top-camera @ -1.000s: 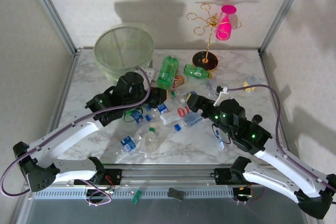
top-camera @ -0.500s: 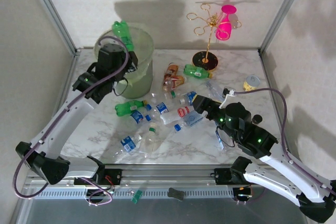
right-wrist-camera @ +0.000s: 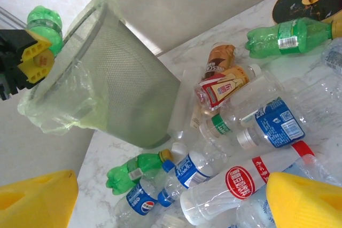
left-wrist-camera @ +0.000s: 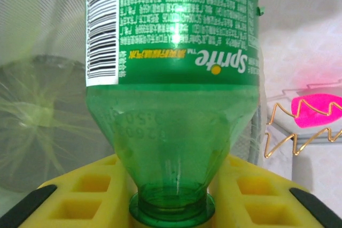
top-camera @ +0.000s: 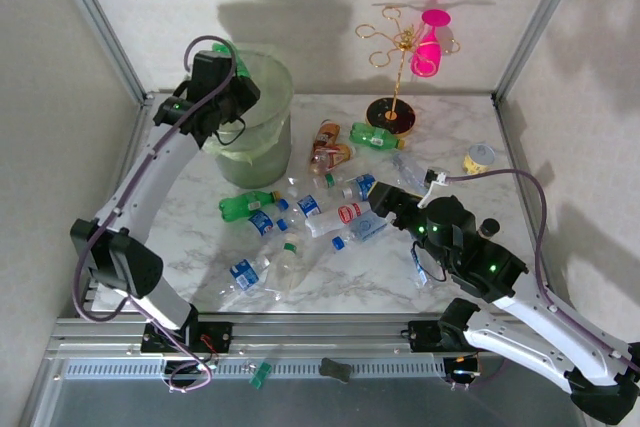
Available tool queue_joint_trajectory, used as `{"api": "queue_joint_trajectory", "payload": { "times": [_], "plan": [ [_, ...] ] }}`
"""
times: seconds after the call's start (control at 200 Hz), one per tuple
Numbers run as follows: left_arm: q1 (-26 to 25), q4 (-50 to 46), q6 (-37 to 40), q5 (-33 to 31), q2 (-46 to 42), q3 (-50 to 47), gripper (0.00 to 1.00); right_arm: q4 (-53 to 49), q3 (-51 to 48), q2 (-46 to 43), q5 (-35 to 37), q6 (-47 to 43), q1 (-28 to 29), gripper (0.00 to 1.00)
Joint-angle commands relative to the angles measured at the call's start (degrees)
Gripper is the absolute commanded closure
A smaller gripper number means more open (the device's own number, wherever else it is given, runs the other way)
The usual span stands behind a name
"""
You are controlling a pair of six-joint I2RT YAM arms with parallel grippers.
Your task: Put the plastic bottles in the bin
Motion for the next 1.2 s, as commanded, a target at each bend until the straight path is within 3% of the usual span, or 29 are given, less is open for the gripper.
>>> {"api": "queue_joint_trajectory", "payload": {
  "times": [0.0, 0.225, 0.466, 0.521, 0.626, 0.706, 1.192],
  "plan": [
    [0.27, -3.49, -2.53, 3.05, 2.7, 3.72, 1.0, 0.38, -0.08, 0.28, 2.24, -0.18, -0.22, 0.09],
    [0.39, -7.47, -2.16, 0.47, 8.11, 6.47, 0.99, 0.17, 0.91, 1.67, 2.7, -0.69, -0.18, 0.08],
    [0.8, -7.98, -1.38, 4.33, 11.31, 5.98, 0.88, 0.71, -0.36, 0.4, 2.96, 0.03, -0.19, 0.09],
    [0.8, -7.79, -1.43, 4.25, 11.29, 5.92, 0.8, 0.7, -0.29, 0.17, 2.94, -0.13, -0.19, 0.09],
    [0.86, -7.18, -1.64, 3.9, 10.48, 5.94, 0.44, 0.59, -0.28, -0.2, 2.88, -0.3, -0.16, 0.09],
    [0.94, -6.81, -1.59, 4.61, 10.03, 5.94, 0.37, 0.68, -0.28, -0.39, 2.82, -0.32, -0.14, 0.09],
    [1.07, -4.23, 0.86, 5.82, 3.49, 2.99, 0.33, 0.0, -0.46, -1.19, 1.79, -0.32, -0.25, 0.09]
  ]
}}
